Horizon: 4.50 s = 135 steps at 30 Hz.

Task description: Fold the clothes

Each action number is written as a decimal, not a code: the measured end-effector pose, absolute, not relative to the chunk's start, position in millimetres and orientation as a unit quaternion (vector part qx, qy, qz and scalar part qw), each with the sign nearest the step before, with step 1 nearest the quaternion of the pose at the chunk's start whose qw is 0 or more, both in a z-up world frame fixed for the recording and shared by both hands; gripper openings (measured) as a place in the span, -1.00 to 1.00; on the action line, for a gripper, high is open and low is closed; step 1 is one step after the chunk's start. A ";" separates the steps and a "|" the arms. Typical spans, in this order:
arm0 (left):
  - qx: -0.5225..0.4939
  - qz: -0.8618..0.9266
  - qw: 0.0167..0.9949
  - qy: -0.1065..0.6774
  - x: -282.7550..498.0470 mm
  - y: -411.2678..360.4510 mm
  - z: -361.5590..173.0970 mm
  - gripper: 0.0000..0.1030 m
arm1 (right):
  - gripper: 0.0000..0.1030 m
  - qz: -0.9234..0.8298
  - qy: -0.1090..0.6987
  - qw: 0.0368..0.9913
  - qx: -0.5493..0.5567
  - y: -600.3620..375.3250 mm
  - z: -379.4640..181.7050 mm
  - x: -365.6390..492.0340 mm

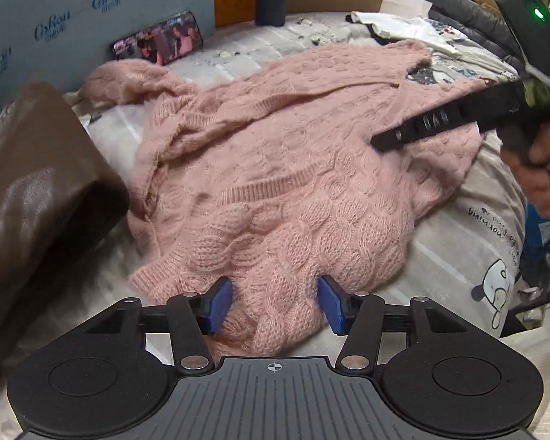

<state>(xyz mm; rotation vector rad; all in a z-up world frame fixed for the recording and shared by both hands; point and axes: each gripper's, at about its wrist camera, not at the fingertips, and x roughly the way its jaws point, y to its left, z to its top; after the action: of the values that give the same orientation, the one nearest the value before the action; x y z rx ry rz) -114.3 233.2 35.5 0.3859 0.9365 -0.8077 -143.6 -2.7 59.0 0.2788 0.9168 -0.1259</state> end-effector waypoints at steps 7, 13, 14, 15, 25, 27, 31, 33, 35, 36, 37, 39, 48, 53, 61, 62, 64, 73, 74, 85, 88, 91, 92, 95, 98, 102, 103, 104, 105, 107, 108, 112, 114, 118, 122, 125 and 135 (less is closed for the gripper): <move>0.128 -0.390 0.815 0.410 -108.7 229.3 52.8 0.09 | -0.74 -0.093 0.435 0.891 0.088 -6.2 68.4 -166.7; 0.125 -0.382 0.804 0.439 -102.7 228.6 40.4 0.09 | -0.21 -0.100 0.429 0.895 0.074 -10.2 77.0 -150.4; 0.093 -0.381 0.807 0.442 -97.2 236.3 44.9 0.09 | -0.20 -0.094 0.415 0.902 0.074 -11.5 86.7 -141.3; 0.063 -0.374 0.811 0.447 -91.3 243.5 47.9 0.09 | -0.20 -0.086 0.400 0.909 0.077 -13.0 96.5 -130.4; -0.027 -0.323 0.835 0.444 -75.7 268.4 64.6 0.09 | -0.19 0.113 0.344 0.911 0.196 39.1 149.1 26.3; -0.035 -0.316 0.836 0.447 -74.2 271.0 63.1 0.09 | -0.19 0.139 0.356 0.905 0.188 62.3 140.0 51.3; -0.041 -0.305 0.838 0.450 -66.4 275.3 61.1 0.09 | -0.19 0.169 0.382 0.893 0.168 97.2 110.3 92.3; -0.047 -0.297 0.838 0.455 -60.5 277.4 59.6 0.09 | -0.19 0.150 0.394 0.895 0.146 105.3 96.3 110.3; -0.059 -0.293 0.835 0.462 -53.6 279.6 56.7 0.09 | -0.19 0.116 0.400 0.902 0.116 109.7 84.6 126.2; -0.063 -0.293 0.833 0.466 -50.4 279.8 54.7 0.09 | -0.19 0.096 0.402 0.905 0.100 110.6 79.7 133.5; -0.065 -0.293 0.830 0.470 -47.2 279.3 52.3 0.09 | -0.17 0.080 0.406 0.906 0.091 110.1 74.4 139.5; -0.070 -0.295 0.825 0.477 -42.0 278.6 47.1 0.09 | -0.05 0.069 0.417 0.901 0.095 107.3 65.4 147.5; -0.093 -0.299 0.810 0.496 -25.9 281.2 31.5 0.09 | -0.33 0.020 0.419 0.907 0.019 121.0 37.6 160.2; -0.090 -0.300 0.814 0.489 -31.3 280.8 36.5 0.09 | -0.84 0.026 0.372 0.926 0.049 101.1 63.2 131.3; -0.099 -0.321 0.830 0.445 -50.0 274.6 59.4 0.09 | -0.84 0.041 0.230 0.958 0.168 48.4 125.0 14.1; -0.098 -0.323 0.831 0.442 -50.8 271.4 61.7 0.09 | -0.84 0.041 0.215 0.960 0.176 42.8 129.6 -0.7; -0.084 -0.323 0.836 0.436 -52.4 264.3 66.6 0.09 | -0.84 0.036 0.201 0.962 0.182 33.3 133.0 -28.3; -0.040 -0.313 0.867 0.386 -34.7 237.5 88.5 0.09 | -0.06 -0.020 0.256 0.944 0.206 11.6 104.7 -110.8; -0.035 -0.309 0.872 0.379 -30.8 231.5 90.0 0.09 | -0.03 -0.022 0.266 0.939 0.218 7.5 99.0 -116.7; 0.080 -0.289 0.892 0.338 19.0 180.4 83.8 0.09 | 0.41 -0.053 0.355 0.873 0.330 -33.1 55.3 -130.3; 0.140 -0.293 0.876 0.356 19.7 166.2 67.8 0.09 | 0.08 -0.051 0.373 0.869 0.321 -31.8 45.4 -118.4; 0.197 -0.269 0.867 0.371 19.1 154.8 51.3 0.09 | -0.82 -0.039 0.394 0.879 0.268 -21.9 41.4 -109.5; 0.211 -0.262 0.865 0.372 18.3 153.1 46.9 0.10 | -0.83 -0.036 0.389 0.886 0.250 -19.5 43.8 -109.6; 0.218 -0.247 0.866 0.376 21.9 154.7 41.9 0.13 | -0.83 -0.029 0.383 0.899 0.211 -15.4 49.5 -108.1; 0.210 -0.247 0.868 0.376 20.6 155.3 46.0 0.11 | -0.73 -0.022 0.394 0.892 0.221 -22.2 51.9 -103.7; 0.171 -0.271 0.888 0.330 6.1 161.2 73.4 0.11 | 0.07 -0.012 0.385 0.892 0.236 -30.7 63.4 -107.2; 0.166 -0.279 0.889 0.322 2.5 159.6 78.5 0.11 | 0.07 -0.017 0.392 0.892 0.223 -31.1 62.8 -104.4; 0.160 -0.288 0.890 0.314 -1.0 157.9 83.3 0.15 | 0.07 -0.022 0.398 0.893 0.209 -31.4 62.2 -101.7; 0.159 -0.301 0.887 0.313 -2.5 153.7 82.7 0.22 | 0.07 -0.027 0.405 0.893 0.196 -31.7 61.5 -98.9; 0.171 -0.319 0.877 0.314 -4.1 142.8 76.2 0.24 | 0.02 -0.038 0.418 0.892 0.169 -32.3 60.3 -93.4; 0.187 -0.319 0.871 0.322 -3.5 137.1 68.0 0.24 | 0.01 -0.037 0.429 0.891 0.148 -30.0 57.0 -89.4; 0.221 -0.319 0.850 0.357 2.0 125.3 41.2 0.25 | 0.06 -0.028 0.448 0.890 0.082 -19.9 43.5 -80.6; 0.214 -0.316 0.854 0.355 1.7 127.4 44.5 0.25 | 0.09 -0.025 0.448 0.891 0.068 -18.2 39.1 -79.0; 0.197 -0.318 0.871 0.319 -16.4 144.7 71.6 0.25 | 0.13 -0.028 0.423 0.903 0.073 -24.5 51.3 -89.8; 0.198 -0.350 0.876 0.266 -57.7 176.9 96.3 0.52 | 0.27 -0.056 0.399 0.912 0.077 -46.2 73.5 -113.8; 0.226 -0.377 0.864 0.244 -101.4 198.9 96.8 0.66 | 0.42 -0.085 0.382 0.917 0.075 -69.3 87.3 -138.6; 0.290 -0.406 0.818 0.287 -174.8 209.0 69.9 0.66 | 0.46 -0.251 0.393 0.877 0.112 -144.9 72.2 -223.3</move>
<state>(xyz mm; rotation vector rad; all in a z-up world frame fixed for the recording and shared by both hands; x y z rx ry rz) -174.8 209.0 69.9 0.6182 0.6116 -0.8653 -223.3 -144.9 72.2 0.2342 0.8203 -0.5232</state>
